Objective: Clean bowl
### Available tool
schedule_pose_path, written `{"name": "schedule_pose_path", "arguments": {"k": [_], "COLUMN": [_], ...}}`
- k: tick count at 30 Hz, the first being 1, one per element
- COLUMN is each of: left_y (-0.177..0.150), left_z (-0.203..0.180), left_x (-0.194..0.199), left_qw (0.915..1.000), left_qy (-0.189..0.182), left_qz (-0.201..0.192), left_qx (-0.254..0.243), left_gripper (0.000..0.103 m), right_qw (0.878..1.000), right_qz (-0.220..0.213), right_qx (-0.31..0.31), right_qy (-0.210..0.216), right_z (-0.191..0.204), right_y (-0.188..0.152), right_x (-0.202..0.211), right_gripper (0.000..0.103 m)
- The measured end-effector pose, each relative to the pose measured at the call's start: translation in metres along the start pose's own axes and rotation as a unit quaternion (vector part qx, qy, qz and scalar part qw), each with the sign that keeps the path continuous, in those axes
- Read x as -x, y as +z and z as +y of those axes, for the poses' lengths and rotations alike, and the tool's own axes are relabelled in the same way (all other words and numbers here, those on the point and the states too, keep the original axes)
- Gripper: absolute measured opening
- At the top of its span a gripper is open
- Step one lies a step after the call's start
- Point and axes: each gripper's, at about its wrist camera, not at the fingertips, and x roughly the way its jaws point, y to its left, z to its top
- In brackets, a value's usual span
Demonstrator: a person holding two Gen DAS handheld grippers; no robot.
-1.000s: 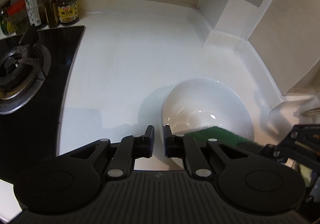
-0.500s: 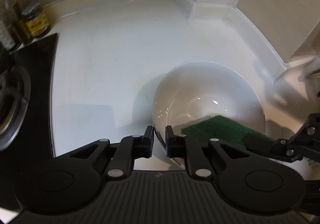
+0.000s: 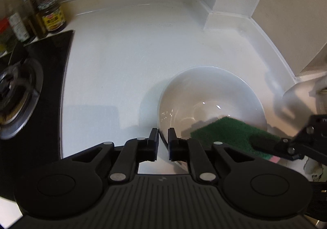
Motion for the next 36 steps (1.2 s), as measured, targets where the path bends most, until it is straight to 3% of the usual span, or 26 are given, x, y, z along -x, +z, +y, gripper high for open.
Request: {"name": "schedule_pose_path", "arguments": {"k": [5, 10, 15, 21, 25, 28, 36], "left_y": [0.002, 0.023, 0.031, -0.002, -0.012, -0.008, 0.025], "left_z": [-0.011, -0.005, -0.003, -0.006, -0.012, -0.016, -0.002], "left_x": [-0.003, -0.014, -0.017, -0.002, 0.000, -0.001, -0.018], "left_qw": [0.9986, 0.9967, 0.9978, 0.9998, 0.9997, 0.9991, 0.9942], "left_qy": [0.016, -0.014, -0.015, -0.012, 0.011, 0.020, -0.028], "left_qz": [-0.004, 0.005, 0.009, -0.011, -0.023, -0.021, 0.000], "left_qx": [-0.050, -0.079, -0.064, -0.013, -0.004, -0.032, -0.104], "left_gripper": [0.012, 0.010, 0.010, 0.011, 0.011, 0.011, 0.012], "right_qw": [1.000, 1.000, 1.000, 1.000, 1.000, 1.000, 1.000], "right_qz": [-0.006, -0.007, -0.001, -0.001, -0.003, -0.009, -0.003], "right_qx": [-0.004, 0.006, 0.004, 0.000, -0.002, -0.005, 0.006], "right_qy": [0.006, 0.004, 0.002, 0.001, 0.002, 0.005, -0.001], "right_z": [0.002, 0.005, 0.005, 0.005, 0.006, 0.009, 0.008], "right_y": [0.003, 0.003, -0.001, -0.001, 0.001, 0.002, -0.001], "right_x": [0.000, -0.001, -0.002, -0.001, 0.000, 0.000, -0.002], "right_gripper": [0.026, 0.026, 0.026, 0.026, 0.026, 0.026, 0.026]}}
